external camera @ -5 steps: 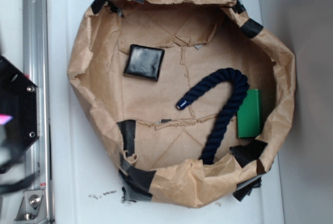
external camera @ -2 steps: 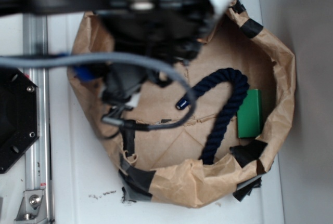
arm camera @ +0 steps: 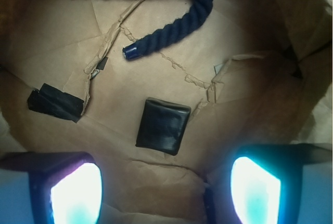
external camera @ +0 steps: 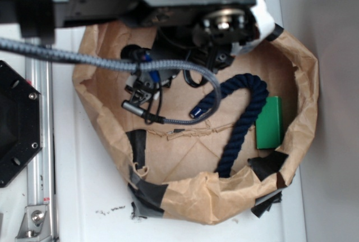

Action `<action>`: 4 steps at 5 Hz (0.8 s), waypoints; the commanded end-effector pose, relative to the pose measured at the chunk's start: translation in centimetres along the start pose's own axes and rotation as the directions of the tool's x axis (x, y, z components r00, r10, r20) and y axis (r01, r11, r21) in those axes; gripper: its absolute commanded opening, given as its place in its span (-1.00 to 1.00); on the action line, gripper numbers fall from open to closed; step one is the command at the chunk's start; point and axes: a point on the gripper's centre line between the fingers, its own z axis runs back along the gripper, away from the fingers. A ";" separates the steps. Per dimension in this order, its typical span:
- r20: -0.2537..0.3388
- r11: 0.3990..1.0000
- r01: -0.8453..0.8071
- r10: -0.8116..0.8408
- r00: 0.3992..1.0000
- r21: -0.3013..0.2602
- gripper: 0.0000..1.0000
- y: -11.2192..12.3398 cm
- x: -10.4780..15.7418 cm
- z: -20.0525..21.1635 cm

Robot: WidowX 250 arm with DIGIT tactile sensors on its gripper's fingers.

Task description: Grab the black box.

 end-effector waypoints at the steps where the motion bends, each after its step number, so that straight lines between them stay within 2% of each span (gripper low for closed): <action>1: 0.028 1.000 -0.007 0.006 1.000 0.024 1.00 -0.4 0.1 0.7; 2: 0.046 1.000 0.007 -0.007 0.999 -0.011 1.00 -0.8 -1.4 -4.6; 3: 0.116 0.997 0.051 -0.044 0.992 -0.061 1.00 -2.0 -1.6 -7.5; 4: 0.074 0.997 0.039 -0.033 0.997 -0.073 1.00 -2.5 -2.6 -8.9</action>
